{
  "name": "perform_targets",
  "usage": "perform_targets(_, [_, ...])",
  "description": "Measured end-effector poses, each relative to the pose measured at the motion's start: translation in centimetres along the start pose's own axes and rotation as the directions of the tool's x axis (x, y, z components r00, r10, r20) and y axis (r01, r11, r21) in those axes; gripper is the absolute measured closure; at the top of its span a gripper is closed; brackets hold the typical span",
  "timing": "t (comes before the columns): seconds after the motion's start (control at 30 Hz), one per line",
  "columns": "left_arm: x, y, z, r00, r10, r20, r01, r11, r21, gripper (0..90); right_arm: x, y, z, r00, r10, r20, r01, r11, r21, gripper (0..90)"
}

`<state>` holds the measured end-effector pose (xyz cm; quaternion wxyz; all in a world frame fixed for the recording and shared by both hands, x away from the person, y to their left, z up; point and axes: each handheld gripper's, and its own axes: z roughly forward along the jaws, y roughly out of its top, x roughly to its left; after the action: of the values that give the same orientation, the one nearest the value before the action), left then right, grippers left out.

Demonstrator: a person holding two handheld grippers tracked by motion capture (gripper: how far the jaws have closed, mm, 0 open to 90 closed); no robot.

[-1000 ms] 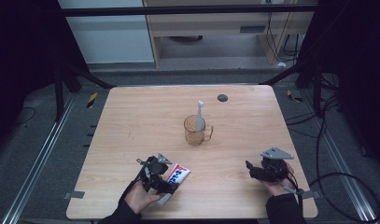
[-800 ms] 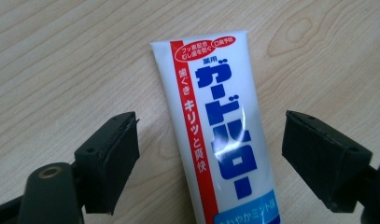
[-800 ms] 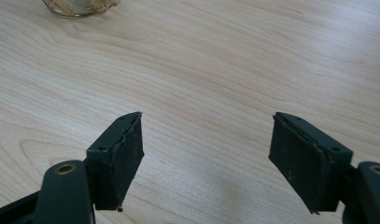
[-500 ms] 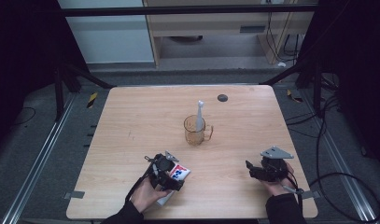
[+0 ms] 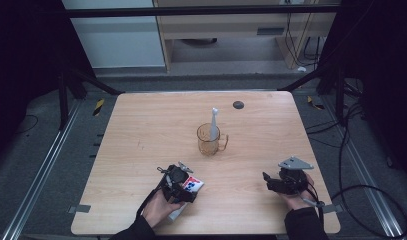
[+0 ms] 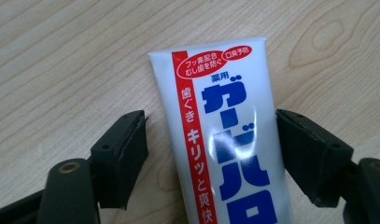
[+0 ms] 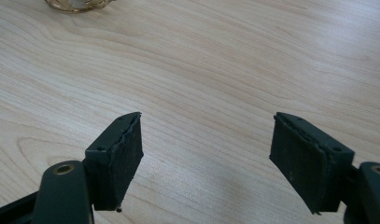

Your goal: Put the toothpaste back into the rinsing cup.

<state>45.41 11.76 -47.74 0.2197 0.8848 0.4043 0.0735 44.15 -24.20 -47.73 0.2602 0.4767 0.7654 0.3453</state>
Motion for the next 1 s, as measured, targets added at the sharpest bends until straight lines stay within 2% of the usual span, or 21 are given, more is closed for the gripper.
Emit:
perform_targets(0.13, [-0.5, -0.1, -0.1, 1.0000, 0.008, -0.005, -0.008, 0.9998, -0.018, 34.4, 0.1, 0.0, 0.1, 1.0000, 0.002, 0.000, -0.002, 1.000, 0.009, 25.3])
perform_targets(0.27, [-0.5, -0.3, -0.1, 0.9999, -0.006, -0.008, 0.006, 0.9994, -0.034, 37.9, 0.0, 0.0, 0.0, 1.0000, 0.009, 0.001, -0.009, 1.000, 0.006, 25.2])
perform_targets(0.33, [-0.7, -0.3, -0.1, 0.9998, 0.011, -0.019, -0.012, 0.9993, -0.034, 40.5, 0.0, -0.1, 0.1, 1.0000, 0.009, 0.003, -0.009, 1.000, 0.011, 25.3])
perform_targets(0.43, [-0.6, -0.4, -0.2, 0.9998, 0.009, -0.017, -0.010, 0.9992, -0.038, 44.2, 0.0, 0.0, 0.0, 1.0000, 0.009, 0.003, -0.009, 1.000, 0.007, 25.5])
perform_targets(0.63, [-0.5, -0.7, -0.9, 0.9997, 0.025, 0.005, -0.024, 0.9972, -0.071, 56.9, 0.0, 0.0, 0.1, 1.0000, 0.006, 0.003, -0.006, 1.000, 0.013, 26.0])
perform_targets(0.73, [-0.4, -0.9, -1.2, 0.9993, 0.024, 0.030, -0.021, 0.9960, -0.087, 62.6, -0.1, 0.0, 0.1, 1.0000, 0.003, 0.004, -0.003, 1.000, 0.011, 26.1])
perform_targets(0.87, [-0.2, -1.2, -1.6, 0.9976, 0.027, 0.065, -0.020, 0.9947, -0.101, 65.5, 0.0, 0.0, 0.1, 1.0000, 0.003, 0.003, -0.003, 1.000, 0.011, 26.3])
perform_targets(0.93, [0.0, -1.3, -1.9, 0.9959, 0.013, 0.089, -0.003, 0.9938, -0.111, 65.8, 0.0, 0.1, 0.0, 1.0000, 0.005, 0.002, -0.005, 1.000, 0.010, 26.5])
perform_targets(1.0, [0.1, -1.5, -2.3, 0.9959, 0.005, 0.091, 0.007, 0.9914, -0.131, 66.2, 0.0, 0.1, 0.1, 1.0000, 0.007, 0.006, -0.007, 1.000, 0.011, 26.7])
